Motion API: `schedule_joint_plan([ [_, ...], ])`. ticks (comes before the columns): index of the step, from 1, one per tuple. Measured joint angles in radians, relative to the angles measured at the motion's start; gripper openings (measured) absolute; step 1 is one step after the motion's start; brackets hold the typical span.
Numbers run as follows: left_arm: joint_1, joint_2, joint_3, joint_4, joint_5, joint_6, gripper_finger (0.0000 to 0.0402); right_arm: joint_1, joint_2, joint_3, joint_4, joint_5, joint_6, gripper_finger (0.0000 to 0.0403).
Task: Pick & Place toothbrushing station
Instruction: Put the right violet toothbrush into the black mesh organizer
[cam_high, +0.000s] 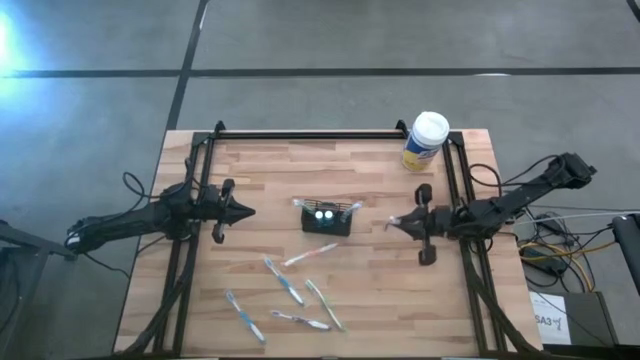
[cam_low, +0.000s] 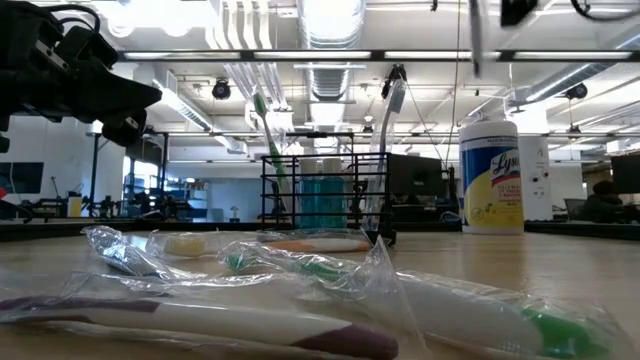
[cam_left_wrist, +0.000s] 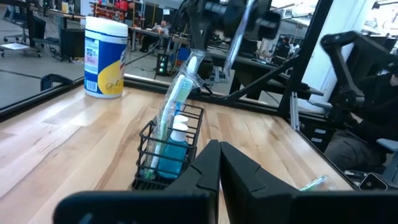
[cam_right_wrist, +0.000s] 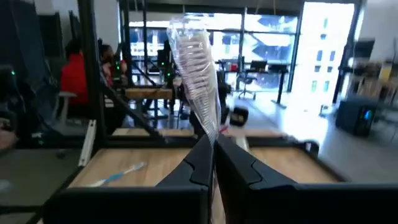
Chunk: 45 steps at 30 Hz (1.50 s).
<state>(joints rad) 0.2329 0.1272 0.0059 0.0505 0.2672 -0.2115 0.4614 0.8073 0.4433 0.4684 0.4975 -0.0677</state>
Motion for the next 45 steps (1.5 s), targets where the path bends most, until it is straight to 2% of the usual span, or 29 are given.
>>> schedule_joint_plan([
  [4, 0.000, 0.000, 0.000, 0.000, 0.000, 0.000, 0.0013, -0.016, 0.165, 0.164, 0.015, -0.044, -0.118, 0.0009],
  [9, 0.000, 0.000, 0.000, 0.000, 0.000, -0.004, 0.0009, -0.080, 0.330, 0.321, 0.064, -0.200, -0.196, 0.0008],
  [12, 0.000, 0.000, 0.000, 0.000, 0.000, -0.005, 0.0009, -0.134, 0.400, 0.345, 0.155, -0.353, -0.210, 0.0008],
  [15, 0.000, 0.000, 0.000, 0.000, 0.000, -0.005, 0.0013, -0.186, 0.457, 0.331, 0.245, -0.412, -0.202, 0.0008],
  [20, 0.000, 0.000, 0.000, 0.000, 0.000, -0.005, 0.0015, -0.250, 0.555, 0.269, 0.381, -0.416, -0.161, 0.0008],
  [25, 0.000, 0.000, 0.000, 0.000, 0.000, -0.003, 0.0011, -0.275, 0.629, 0.166, 0.609, -0.416, -0.142, 0.0008],
  [30, 0.000, 0.000, 0.000, 0.000, 0.000, -0.002, 0.0011, -0.275, 0.663, 0.057, 0.794, -0.316, -0.132, 0.0008],
  [38, 0.000, 0.000, 0.000, 0.000, 0.000, -0.001, 0.0011, -0.272, 0.731, 0.031, 0.832, -0.164, -0.125, 0.0008],
  [45, 0.000, 0.000, 0.000, 0.000, 0.000, -0.005, 0.0012, -0.268, 0.800, 0.028, 0.837, -0.098, -0.119, 0.0008],
])
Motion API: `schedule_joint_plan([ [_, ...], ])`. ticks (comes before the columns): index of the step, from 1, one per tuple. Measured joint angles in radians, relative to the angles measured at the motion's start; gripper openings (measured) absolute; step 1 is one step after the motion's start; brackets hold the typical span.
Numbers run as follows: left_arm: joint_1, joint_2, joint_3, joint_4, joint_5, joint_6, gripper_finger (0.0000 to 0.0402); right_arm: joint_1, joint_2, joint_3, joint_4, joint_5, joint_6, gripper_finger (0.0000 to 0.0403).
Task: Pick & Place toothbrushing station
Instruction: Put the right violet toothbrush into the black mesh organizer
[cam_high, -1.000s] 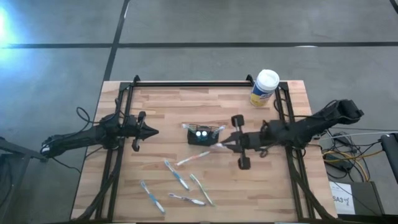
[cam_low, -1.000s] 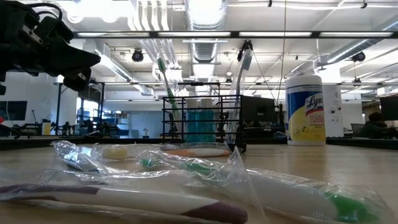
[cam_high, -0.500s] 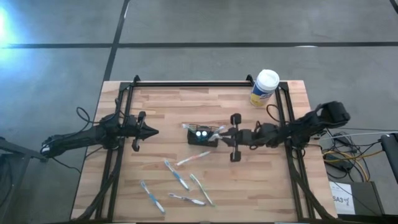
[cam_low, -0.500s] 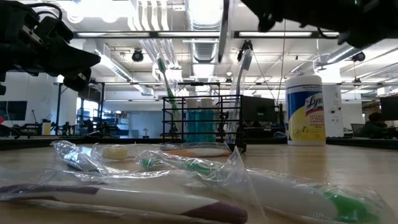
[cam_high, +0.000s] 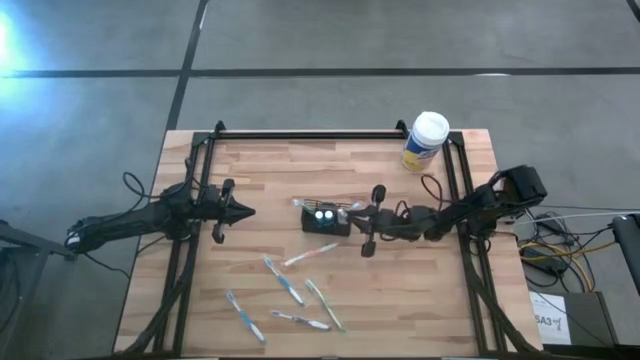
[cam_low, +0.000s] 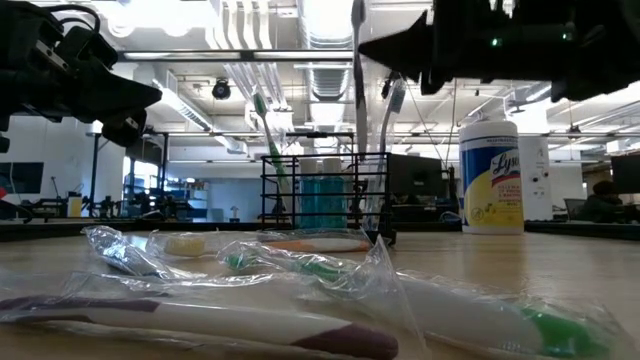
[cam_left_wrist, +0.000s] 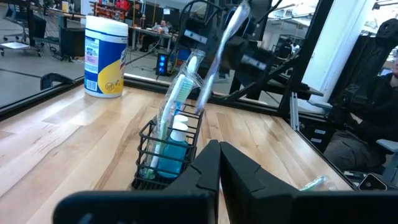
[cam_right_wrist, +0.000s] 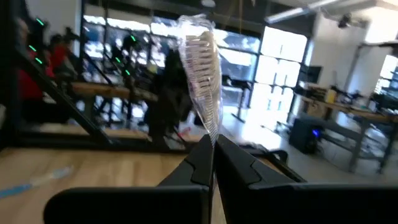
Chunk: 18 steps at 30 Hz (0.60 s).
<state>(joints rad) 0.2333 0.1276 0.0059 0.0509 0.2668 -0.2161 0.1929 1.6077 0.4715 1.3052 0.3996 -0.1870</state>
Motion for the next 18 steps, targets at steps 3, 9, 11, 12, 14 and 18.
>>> schedule_joint_plan([
  [3, 0.000, 0.000, 0.000, 0.000, 0.000, 0.000, 0.0013, 0.000, 0.036, -0.013, 0.067, 0.029, -0.005, 0.0008],
  [9, 0.000, 0.003, 0.000, 0.000, 0.002, 0.000, 0.0009, 0.001, 0.101, -0.056, 0.200, 0.047, 0.023, 0.0008],
  [11, 0.000, 0.003, 0.000, 0.000, 0.002, 0.001, 0.0009, 0.001, 0.117, -0.065, 0.200, 0.067, 0.052, 0.0008],
  [12, 0.000, 0.003, 0.000, 0.000, 0.002, 0.001, 0.0009, 0.001, 0.127, -0.067, 0.199, 0.073, 0.071, 0.0008],
  [14, 0.000, 0.003, 0.000, 0.000, 0.002, 0.004, 0.0011, 0.001, 0.145, -0.067, 0.195, 0.075, 0.099, 0.0008],
  [18, 0.000, 0.003, 0.000, 0.000, 0.003, 0.005, 0.0013, 0.001, 0.182, -0.059, 0.197, 0.075, 0.135, 0.0008],
])
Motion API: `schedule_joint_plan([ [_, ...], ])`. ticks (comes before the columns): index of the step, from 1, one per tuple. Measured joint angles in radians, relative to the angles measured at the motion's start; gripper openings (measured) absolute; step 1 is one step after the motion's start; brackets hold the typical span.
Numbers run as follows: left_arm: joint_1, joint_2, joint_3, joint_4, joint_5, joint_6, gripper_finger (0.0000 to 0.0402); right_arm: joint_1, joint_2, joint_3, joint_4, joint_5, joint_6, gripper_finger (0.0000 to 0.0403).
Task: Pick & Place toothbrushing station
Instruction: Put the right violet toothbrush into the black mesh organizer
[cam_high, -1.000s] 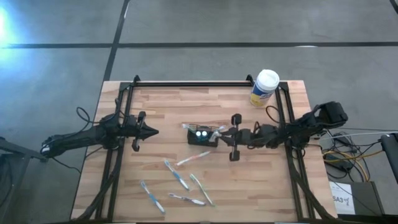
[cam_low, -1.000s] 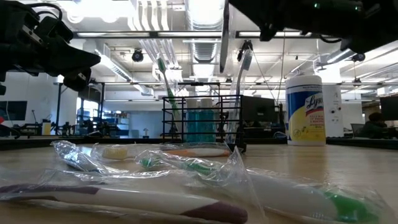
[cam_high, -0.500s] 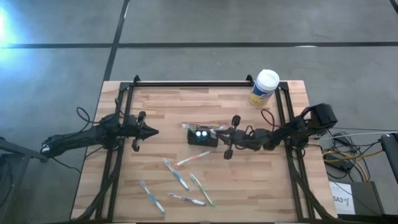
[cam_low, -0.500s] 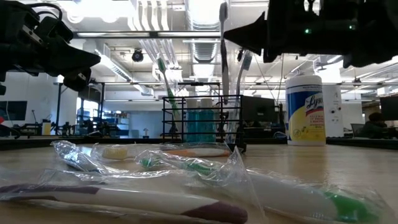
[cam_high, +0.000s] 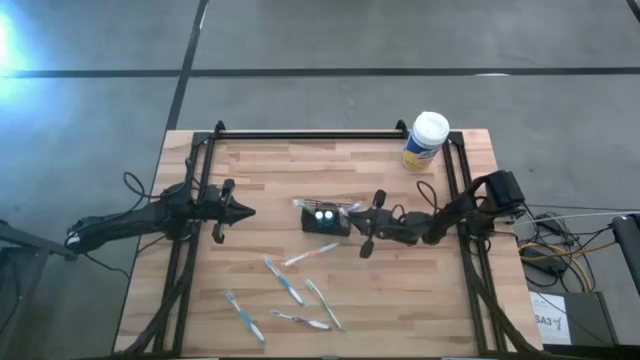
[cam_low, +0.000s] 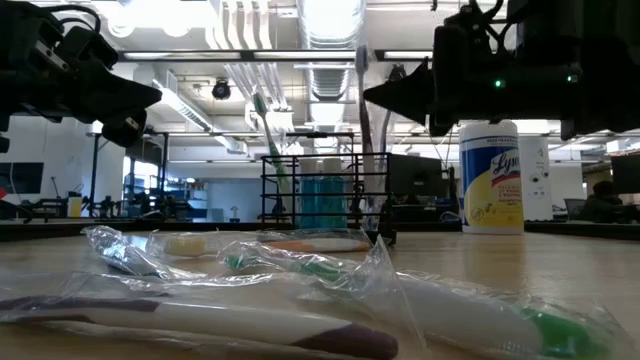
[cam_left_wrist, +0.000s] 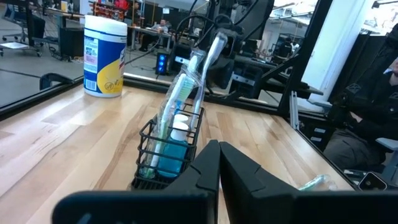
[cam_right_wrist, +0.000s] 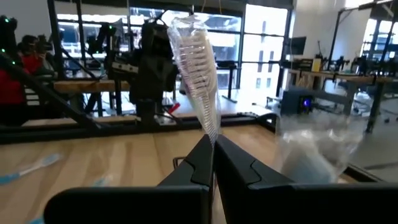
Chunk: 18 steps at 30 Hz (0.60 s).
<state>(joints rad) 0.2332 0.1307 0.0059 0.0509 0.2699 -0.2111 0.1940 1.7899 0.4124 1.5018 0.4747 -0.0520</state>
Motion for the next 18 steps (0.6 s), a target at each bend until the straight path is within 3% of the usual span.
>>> schedule_joint_plan([
  [18, 0.000, 0.002, 0.000, -0.001, 0.001, 0.001, 0.0010, 0.000, 0.073, 0.008, -0.033, 0.042, 0.084, 0.0008],
])
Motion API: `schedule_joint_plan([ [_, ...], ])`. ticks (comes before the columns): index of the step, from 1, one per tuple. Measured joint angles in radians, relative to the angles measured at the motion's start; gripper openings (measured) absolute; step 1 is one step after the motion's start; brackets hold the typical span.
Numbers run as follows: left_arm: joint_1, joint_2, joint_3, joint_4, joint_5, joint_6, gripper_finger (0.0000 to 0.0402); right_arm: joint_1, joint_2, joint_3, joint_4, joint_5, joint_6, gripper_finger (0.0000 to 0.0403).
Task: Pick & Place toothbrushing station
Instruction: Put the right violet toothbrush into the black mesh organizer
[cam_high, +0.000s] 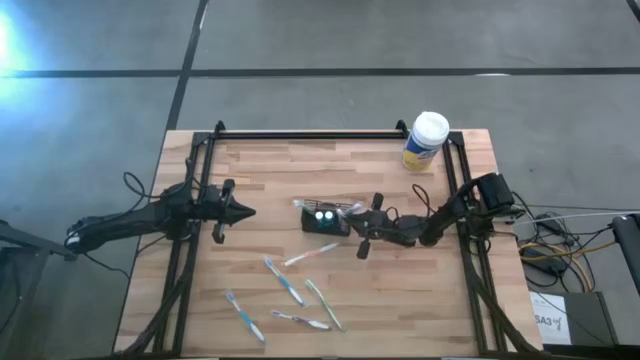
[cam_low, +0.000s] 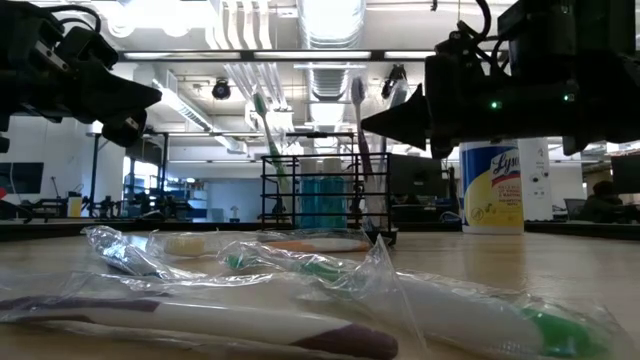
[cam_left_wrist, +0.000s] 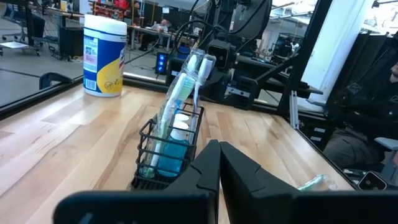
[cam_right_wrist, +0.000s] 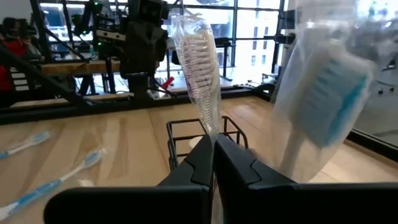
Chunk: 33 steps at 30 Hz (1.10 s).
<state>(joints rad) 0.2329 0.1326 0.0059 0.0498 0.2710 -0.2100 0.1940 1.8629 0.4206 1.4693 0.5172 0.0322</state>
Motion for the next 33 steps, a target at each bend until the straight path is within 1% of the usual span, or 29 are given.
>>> schedule_joint_plan([
  [9, 0.000, 0.000, 0.000, 0.000, 0.000, 0.000, 0.0015, 0.000, 0.000, 0.000, -0.068, 0.003, 0.003, 0.0008],
  [20, 0.000, 0.000, 0.000, 0.000, 0.000, -0.003, 0.0016, 0.005, -0.005, 0.000, -0.060, 0.003, -0.006, 0.0008],
  [24, 0.000, 0.000, 0.000, 0.000, 0.000, -0.018, 0.0016, 0.020, -0.029, 0.000, -0.040, 0.002, -0.037, 0.0011],
  [27, 0.000, 0.000, 0.000, 0.000, 0.000, -0.020, 0.0016, 0.029, -0.065, 0.000, -0.041, 0.003, -0.049, 0.0026],
  [30, 0.000, 0.000, 0.000, 0.000, 0.000, -0.021, 0.0016, 0.039, -0.113, 0.000, -0.050, 0.007, -0.058, 0.0053],
  [33, 0.000, 0.000, 0.000, 0.001, 0.000, -0.022, 0.0016, 0.040, -0.173, 0.000, -0.101, 0.007, -0.055, 0.0083],
])
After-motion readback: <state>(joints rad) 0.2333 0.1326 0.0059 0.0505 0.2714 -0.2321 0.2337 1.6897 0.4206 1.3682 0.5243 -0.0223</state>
